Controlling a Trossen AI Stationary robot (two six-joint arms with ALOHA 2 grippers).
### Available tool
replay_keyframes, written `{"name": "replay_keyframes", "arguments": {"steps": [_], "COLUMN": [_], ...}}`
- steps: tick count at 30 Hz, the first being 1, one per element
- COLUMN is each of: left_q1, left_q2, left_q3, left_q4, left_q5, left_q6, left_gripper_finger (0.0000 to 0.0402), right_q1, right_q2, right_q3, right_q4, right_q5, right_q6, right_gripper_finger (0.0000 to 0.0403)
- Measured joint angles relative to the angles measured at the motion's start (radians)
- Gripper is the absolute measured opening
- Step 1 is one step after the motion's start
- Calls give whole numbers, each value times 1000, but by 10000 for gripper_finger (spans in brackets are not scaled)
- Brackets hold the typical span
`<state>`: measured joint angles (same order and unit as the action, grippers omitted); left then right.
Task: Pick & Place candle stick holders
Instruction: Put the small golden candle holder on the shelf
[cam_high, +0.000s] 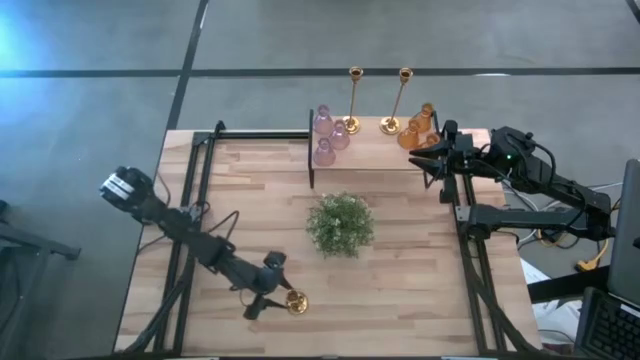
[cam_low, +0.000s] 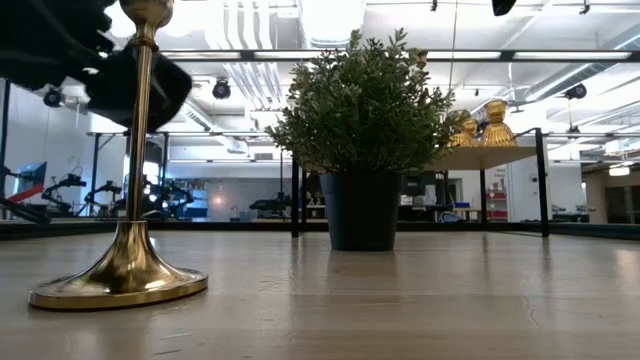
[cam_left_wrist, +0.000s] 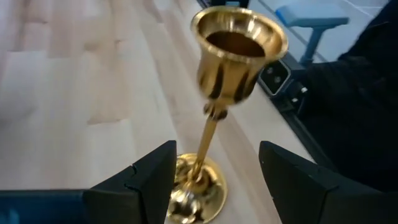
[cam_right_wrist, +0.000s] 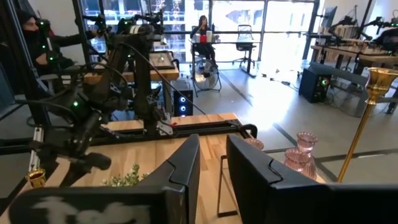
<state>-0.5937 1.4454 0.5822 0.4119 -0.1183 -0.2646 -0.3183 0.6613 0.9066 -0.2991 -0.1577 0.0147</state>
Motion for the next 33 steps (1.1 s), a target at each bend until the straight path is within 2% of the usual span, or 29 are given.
{"name": "replay_keyframes", "arguments": {"steps": [4, 9, 12, 16, 17, 24, 29, 33], "left_q1": [35, 63, 69, 74, 78, 95, 97, 102], "left_q2": [52, 81, 84, 83, 83, 51, -64, -149], "left_q3": [52, 79, 80, 74, 73, 127, 251, 370], "left_q4": [-1, 0, -1, 0, 0, -41, -263, -333], "left_q5": [85, 107, 109, 109, 109, 136, 144, 136], "left_q6": [30, 104, 130, 140, 140, 137, 146, 244], "left_gripper_finger": [226, 193, 143, 38, 23, 20, 20, 20], "right_q1": [0, 0, 0, 0, 0, 0, 0, 0], "right_q2": [1, 1, 1, 1, 1, 2, 2, 8], "right_q3": [0, 0, 0, 0, 0, 0, 0, 0], "right_q4": [-1, -4, -5, -11, -11, -12, -12, -11], "right_q5": [0, 0, 0, 0, 0, 0, 0, 0], "right_q6": [0, 0, 0, -2, -7, -14, 6, 12], "right_gripper_finger": [68, 73, 77, 75, 73, 61, 60, 65]}}
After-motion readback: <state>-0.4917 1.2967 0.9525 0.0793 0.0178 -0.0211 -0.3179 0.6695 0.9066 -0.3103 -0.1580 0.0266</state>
